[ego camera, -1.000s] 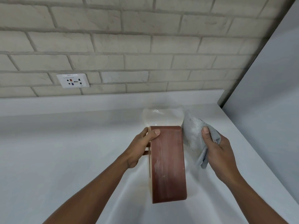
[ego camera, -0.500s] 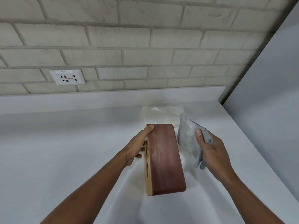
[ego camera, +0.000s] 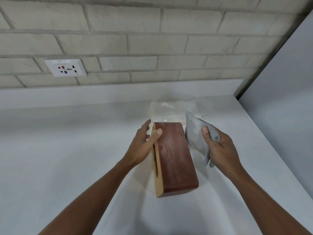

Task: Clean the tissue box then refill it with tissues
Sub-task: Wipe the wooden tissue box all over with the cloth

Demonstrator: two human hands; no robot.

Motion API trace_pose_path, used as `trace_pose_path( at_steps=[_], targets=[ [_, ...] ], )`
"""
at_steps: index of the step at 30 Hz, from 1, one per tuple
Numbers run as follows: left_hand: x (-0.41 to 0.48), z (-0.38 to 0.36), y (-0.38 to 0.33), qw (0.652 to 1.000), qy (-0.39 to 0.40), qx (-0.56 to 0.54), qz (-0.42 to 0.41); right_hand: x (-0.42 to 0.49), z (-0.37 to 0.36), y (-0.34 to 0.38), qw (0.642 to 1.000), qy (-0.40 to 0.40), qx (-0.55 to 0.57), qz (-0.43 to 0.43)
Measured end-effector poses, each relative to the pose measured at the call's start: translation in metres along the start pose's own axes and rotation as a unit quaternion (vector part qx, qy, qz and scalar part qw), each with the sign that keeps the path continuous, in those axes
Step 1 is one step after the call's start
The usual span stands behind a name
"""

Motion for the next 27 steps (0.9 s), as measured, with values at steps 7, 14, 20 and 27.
trace_pose_path(
  at_steps=[7, 14, 20, 27],
  targets=[
    [-0.031, -0.004, -0.020, 0.934, -0.031, 0.182, -0.305, 0.011, -0.009, 0.006, 0.999, 0.005, -0.037, 0.039],
    [-0.013, -0.010, -0.008, 0.982, 0.042, 0.046, -0.178, 0.012, -0.057, -0.016, 0.979, 0.164, -0.121, 0.027],
    [-0.004, -0.014, -0.003, 0.982, 0.068, 0.025, -0.177, 0.018, -0.065, -0.018, 0.958, 0.191, -0.212, 0.040],
    [0.000, -0.022, 0.003, 0.982, 0.068, 0.022, -0.174, 0.047, -0.105, -0.001, 0.930, 0.207, -0.288, 0.099]
  ],
)
Point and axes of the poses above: each hand's wrist, its own x-axis towards the middle knuckle, its own z-axis out of the back of the hand, y = z × x, the point moved 7 cm from there along x, towards the middle knuckle, and after that the axes turned 14 degrees about x, right-handed, at the moved point
